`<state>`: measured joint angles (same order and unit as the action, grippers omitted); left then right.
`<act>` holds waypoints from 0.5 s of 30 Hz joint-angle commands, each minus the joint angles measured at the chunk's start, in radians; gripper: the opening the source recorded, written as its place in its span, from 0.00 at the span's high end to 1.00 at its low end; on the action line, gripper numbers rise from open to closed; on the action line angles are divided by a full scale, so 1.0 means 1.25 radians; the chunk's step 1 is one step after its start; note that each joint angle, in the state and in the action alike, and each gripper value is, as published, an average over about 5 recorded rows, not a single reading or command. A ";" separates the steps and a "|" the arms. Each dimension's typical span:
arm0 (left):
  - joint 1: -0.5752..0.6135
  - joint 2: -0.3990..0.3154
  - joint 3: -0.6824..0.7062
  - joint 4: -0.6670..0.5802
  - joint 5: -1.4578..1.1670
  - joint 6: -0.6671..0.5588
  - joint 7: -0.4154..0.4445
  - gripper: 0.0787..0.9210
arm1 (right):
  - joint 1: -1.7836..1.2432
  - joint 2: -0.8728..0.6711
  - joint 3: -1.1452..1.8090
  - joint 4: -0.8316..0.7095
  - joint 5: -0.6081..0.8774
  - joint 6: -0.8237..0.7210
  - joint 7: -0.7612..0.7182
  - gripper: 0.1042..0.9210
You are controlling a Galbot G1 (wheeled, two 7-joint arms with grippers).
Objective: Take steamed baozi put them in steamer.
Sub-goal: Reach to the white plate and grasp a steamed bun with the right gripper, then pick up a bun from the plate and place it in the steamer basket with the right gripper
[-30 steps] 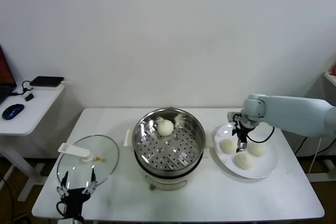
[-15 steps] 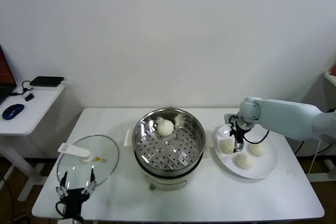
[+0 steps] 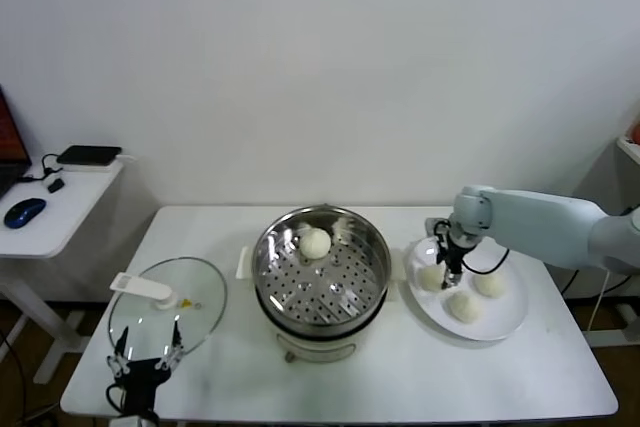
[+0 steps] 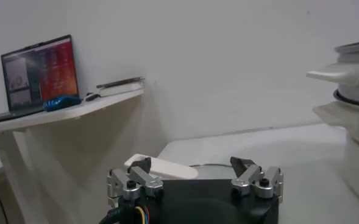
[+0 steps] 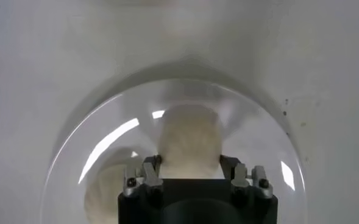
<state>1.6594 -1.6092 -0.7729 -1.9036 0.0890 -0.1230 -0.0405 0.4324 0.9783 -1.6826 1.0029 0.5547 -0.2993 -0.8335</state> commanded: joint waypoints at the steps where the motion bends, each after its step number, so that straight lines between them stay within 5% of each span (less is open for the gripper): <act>1: 0.001 -0.021 0.000 -0.001 0.000 0.000 0.000 0.12 | 0.003 -0.001 0.004 0.002 -0.004 0.002 -0.004 0.34; 15: 0.010 -0.017 0.002 0.001 0.006 -0.011 -0.005 0.12 | 0.255 -0.059 -0.110 0.175 0.071 0.017 -0.068 0.38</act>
<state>1.6676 -1.6092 -0.7708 -1.8983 0.0923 -0.1345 -0.0464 0.5576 0.9359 -1.7404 1.0950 0.5904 -0.2849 -0.8784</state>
